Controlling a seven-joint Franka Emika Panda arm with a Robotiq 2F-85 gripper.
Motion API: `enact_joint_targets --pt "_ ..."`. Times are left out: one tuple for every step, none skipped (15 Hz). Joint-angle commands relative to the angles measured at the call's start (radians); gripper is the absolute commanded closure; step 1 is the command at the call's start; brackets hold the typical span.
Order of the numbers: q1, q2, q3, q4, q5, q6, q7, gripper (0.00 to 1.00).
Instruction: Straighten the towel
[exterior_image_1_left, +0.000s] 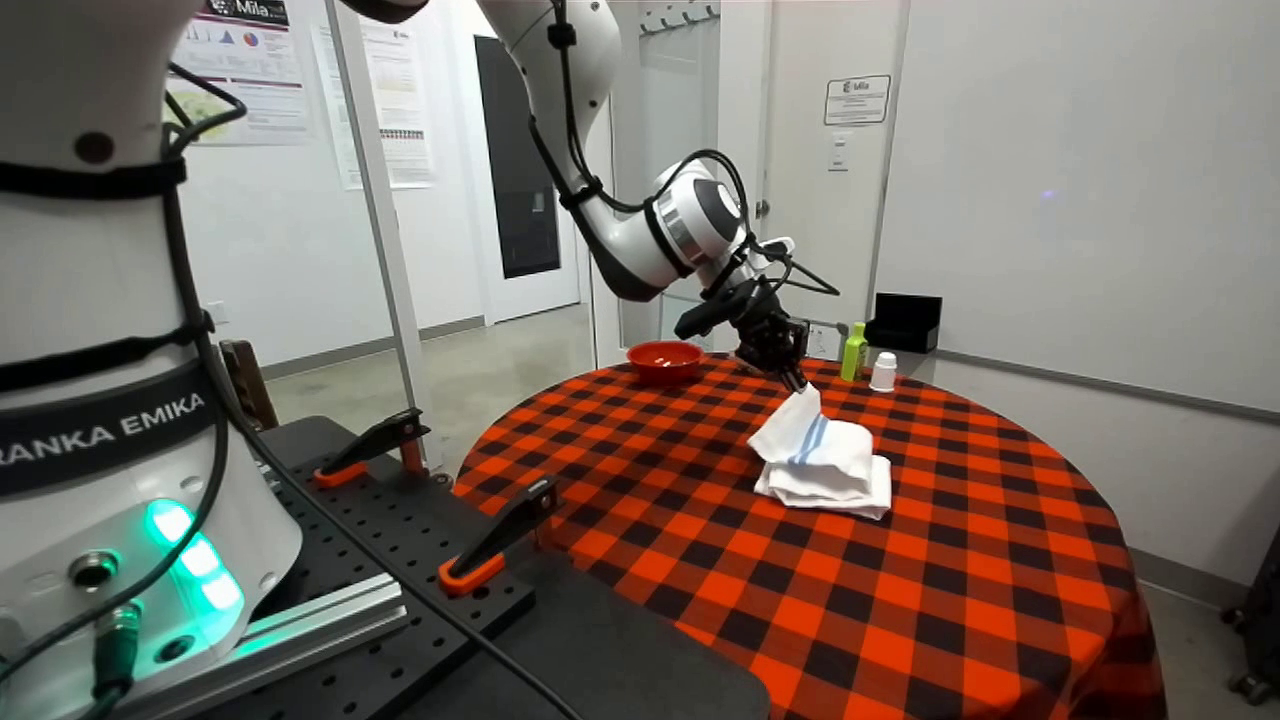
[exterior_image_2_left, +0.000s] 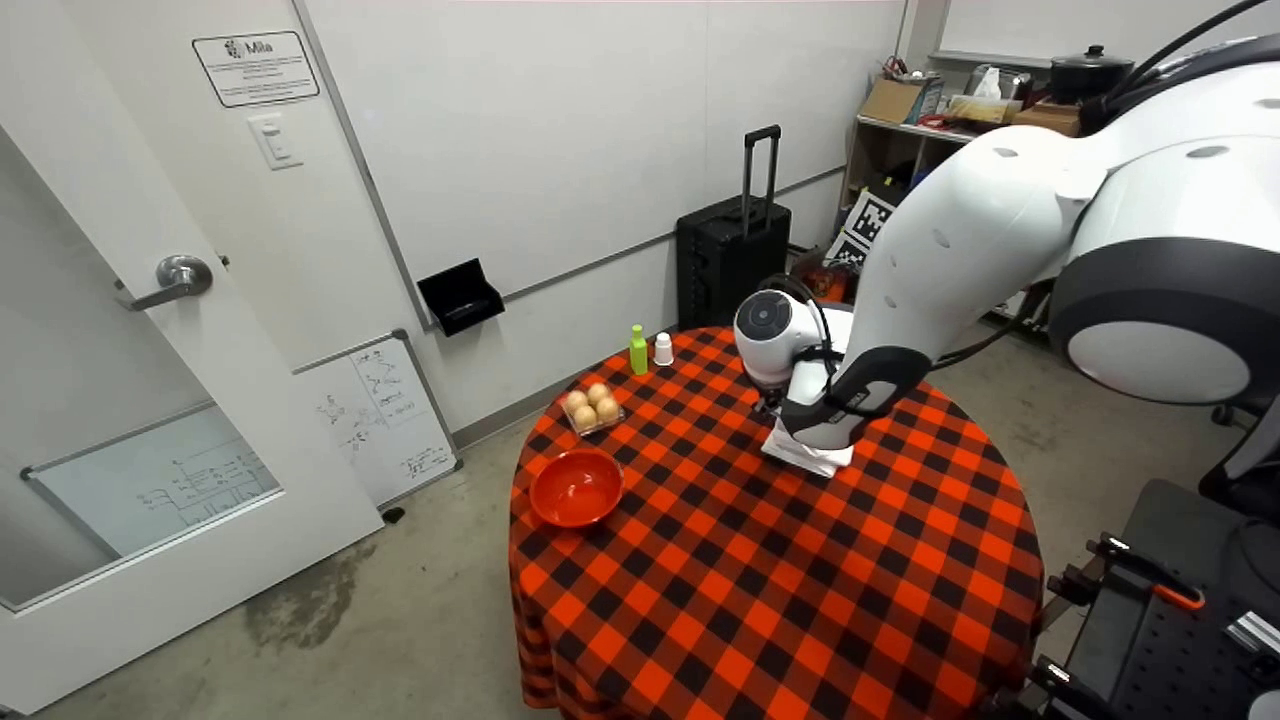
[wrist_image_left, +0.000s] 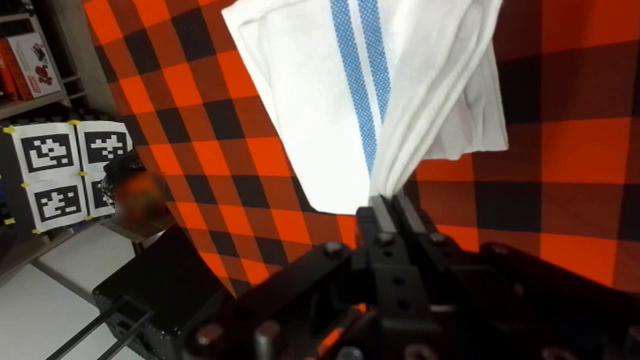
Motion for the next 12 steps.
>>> enact_joint_targets --pt "0.01 -0.056 -0.004 -0.059 0.014 0.033 -0.006 0.99" --pt "0.005 -0.078 0.003 -0.073 0.013 0.041 -0.015 0.99" --pt "-0.006 -0.112 0.017 -0.091 0.007 0.041 -0.045 0.99" --pt "-0.009 -0.14 0.023 -0.108 -0.001 0.041 -0.074 0.99" --pt "-0.016 -0.189 0.036 -0.137 -0.017 0.042 -0.123 0.99" --pt "-0.018 -0.23 0.041 -0.162 -0.032 0.045 -0.16 0.99" --pt "-0.013 -0.286 0.038 -0.198 -0.05 0.053 -0.193 0.99" --pt "-0.016 -0.34 0.041 -0.229 -0.065 0.064 -0.224 0.99" --pt "-0.013 -0.401 0.037 -0.263 -0.084 0.074 -0.248 0.99" --pt "-0.016 -0.451 0.037 -0.289 -0.101 0.084 -0.264 0.99" --pt "-0.022 -0.508 0.038 -0.314 -0.117 0.09 -0.277 0.99" --pt "-0.028 -0.565 0.04 -0.337 -0.134 0.091 -0.284 0.99"
